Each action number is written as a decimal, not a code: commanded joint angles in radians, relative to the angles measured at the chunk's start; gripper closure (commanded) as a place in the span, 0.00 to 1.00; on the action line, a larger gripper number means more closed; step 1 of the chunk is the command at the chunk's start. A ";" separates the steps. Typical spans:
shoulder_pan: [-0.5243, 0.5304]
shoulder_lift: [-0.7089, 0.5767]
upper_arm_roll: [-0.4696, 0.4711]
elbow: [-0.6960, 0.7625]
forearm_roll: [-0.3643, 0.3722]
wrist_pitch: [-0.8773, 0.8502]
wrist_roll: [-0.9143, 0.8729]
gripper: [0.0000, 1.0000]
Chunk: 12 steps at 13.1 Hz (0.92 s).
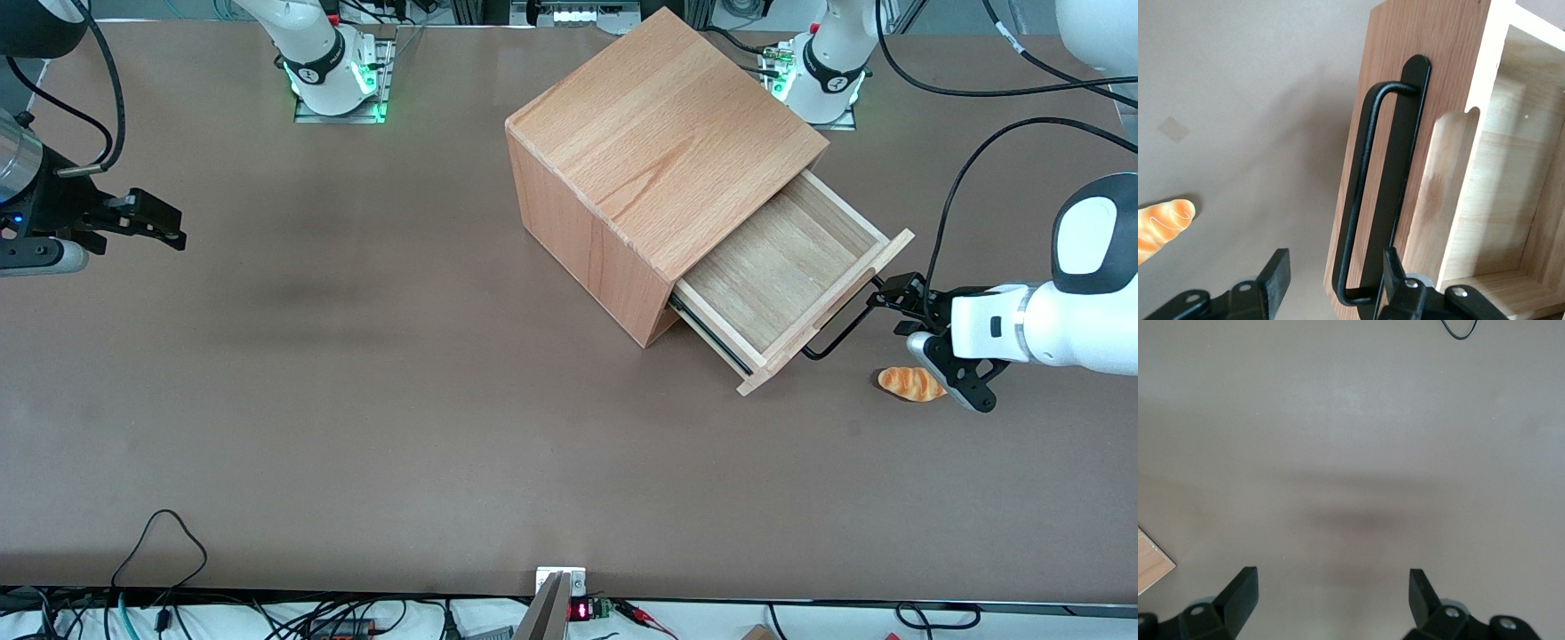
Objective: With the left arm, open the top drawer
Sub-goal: 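Open the left gripper and back it away from the handle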
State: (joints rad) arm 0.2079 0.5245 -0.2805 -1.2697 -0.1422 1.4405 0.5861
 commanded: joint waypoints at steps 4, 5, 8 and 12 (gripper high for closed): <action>0.004 0.008 0.047 0.116 0.006 -0.014 -0.045 0.34; 0.005 0.008 0.049 0.131 0.021 -0.012 -0.061 0.34; 0.002 0.008 0.075 0.165 0.079 -0.012 -0.239 0.27; 0.008 -0.033 0.107 0.184 0.124 -0.009 -0.337 0.00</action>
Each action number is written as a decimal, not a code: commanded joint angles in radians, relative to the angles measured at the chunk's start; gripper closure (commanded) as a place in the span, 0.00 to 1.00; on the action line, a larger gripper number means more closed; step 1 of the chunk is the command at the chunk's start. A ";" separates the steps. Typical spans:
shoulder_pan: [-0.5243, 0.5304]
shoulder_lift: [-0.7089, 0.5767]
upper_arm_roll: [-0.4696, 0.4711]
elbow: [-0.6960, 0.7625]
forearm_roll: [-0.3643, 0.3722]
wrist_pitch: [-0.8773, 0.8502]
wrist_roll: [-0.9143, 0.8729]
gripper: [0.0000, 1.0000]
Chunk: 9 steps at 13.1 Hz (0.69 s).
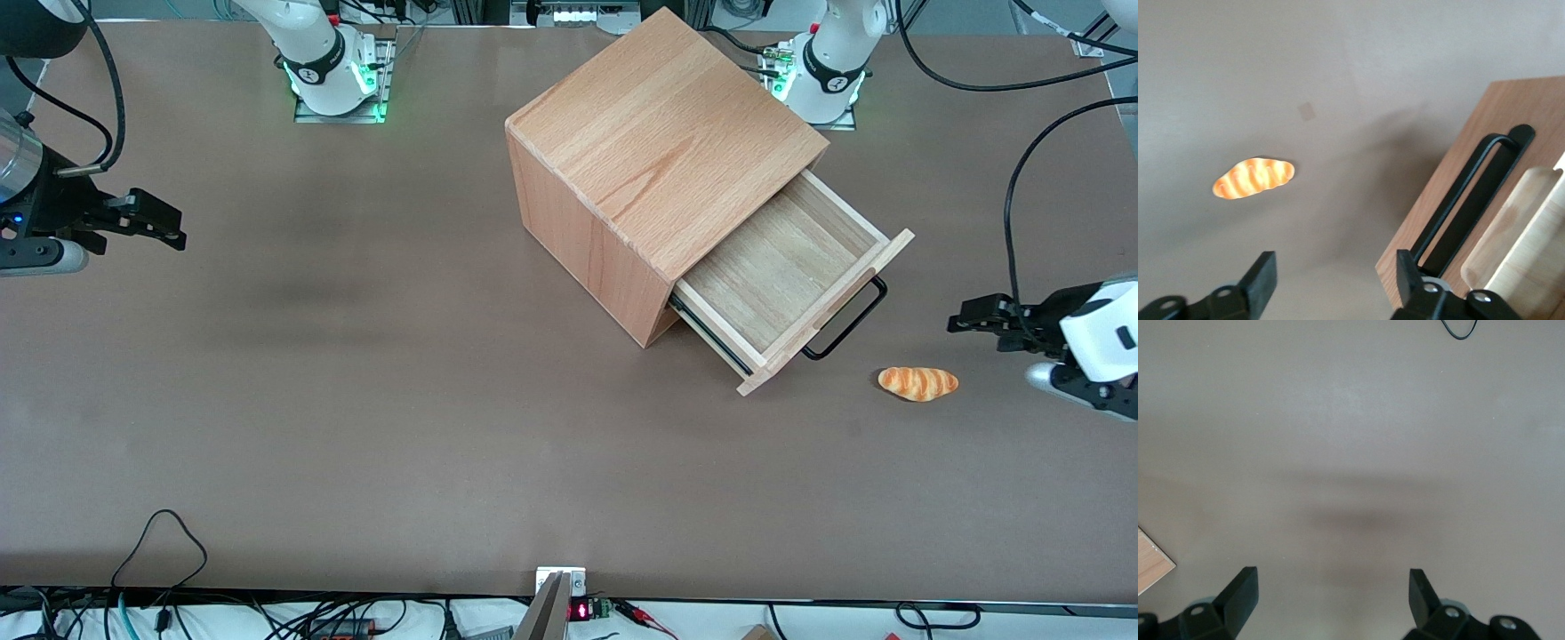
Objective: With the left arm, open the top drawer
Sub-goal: 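Open the left gripper and back it away from the handle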
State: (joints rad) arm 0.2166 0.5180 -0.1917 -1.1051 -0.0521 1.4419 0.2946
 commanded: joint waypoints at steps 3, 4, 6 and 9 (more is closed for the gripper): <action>0.000 -0.094 0.075 0.017 0.037 -0.017 -0.136 0.00; 0.000 -0.110 0.075 0.017 0.035 -0.020 -0.170 0.00; 0.000 -0.147 0.075 0.010 0.035 -0.021 -0.251 0.00; 0.001 -0.186 0.075 -0.005 0.038 -0.035 -0.266 0.00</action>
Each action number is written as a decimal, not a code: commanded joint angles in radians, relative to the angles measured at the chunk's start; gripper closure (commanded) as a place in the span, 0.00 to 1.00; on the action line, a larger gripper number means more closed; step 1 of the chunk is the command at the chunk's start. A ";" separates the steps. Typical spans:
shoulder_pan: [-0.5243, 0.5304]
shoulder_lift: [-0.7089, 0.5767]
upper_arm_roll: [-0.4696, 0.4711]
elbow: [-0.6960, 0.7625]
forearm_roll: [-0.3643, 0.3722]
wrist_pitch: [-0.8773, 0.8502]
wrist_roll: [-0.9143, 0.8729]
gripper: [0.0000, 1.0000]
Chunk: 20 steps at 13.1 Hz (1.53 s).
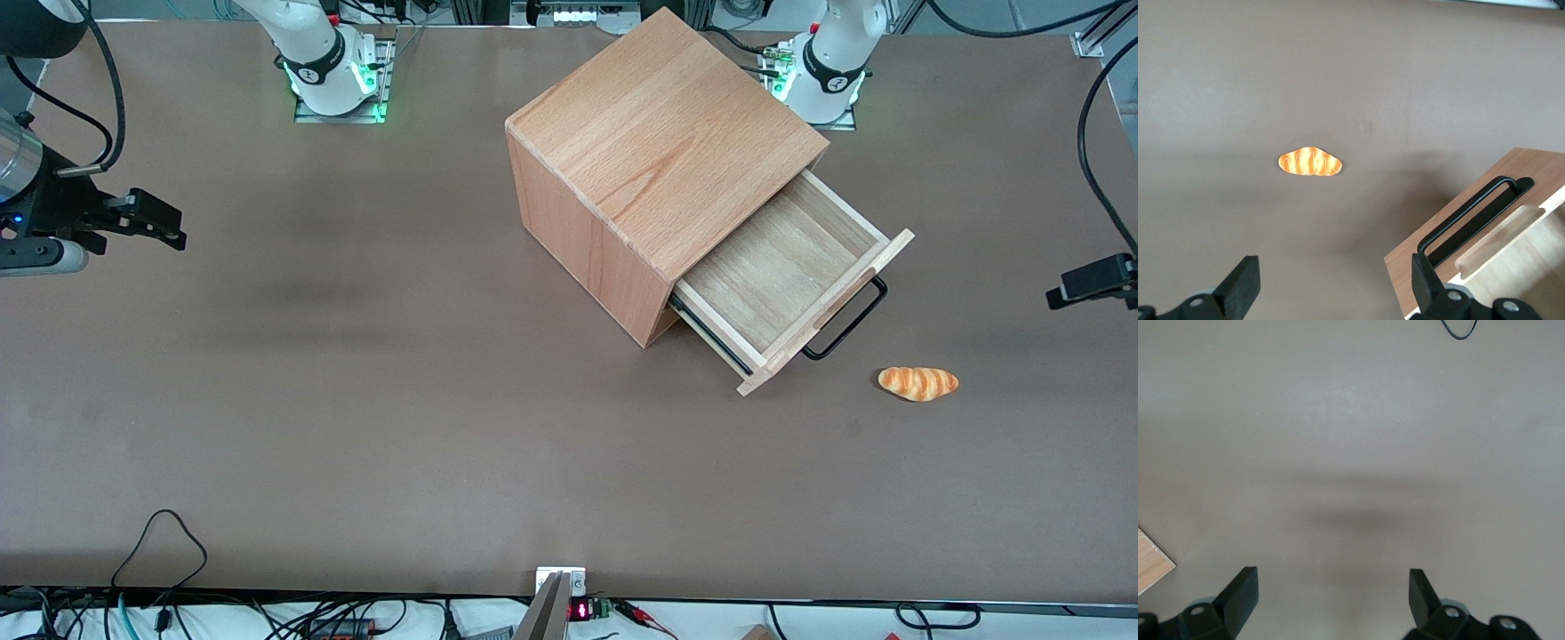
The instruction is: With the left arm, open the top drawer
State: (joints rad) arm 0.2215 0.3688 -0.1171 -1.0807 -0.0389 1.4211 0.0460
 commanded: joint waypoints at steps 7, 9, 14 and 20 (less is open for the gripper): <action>-0.152 -0.253 0.128 -0.309 0.025 0.091 -0.012 0.00; -0.182 -0.350 0.132 -0.457 0.025 0.171 -0.020 0.00; -0.206 -0.426 0.134 -0.567 0.027 0.216 -0.023 0.00; -0.212 -0.438 0.159 -0.604 0.054 0.211 -0.026 0.00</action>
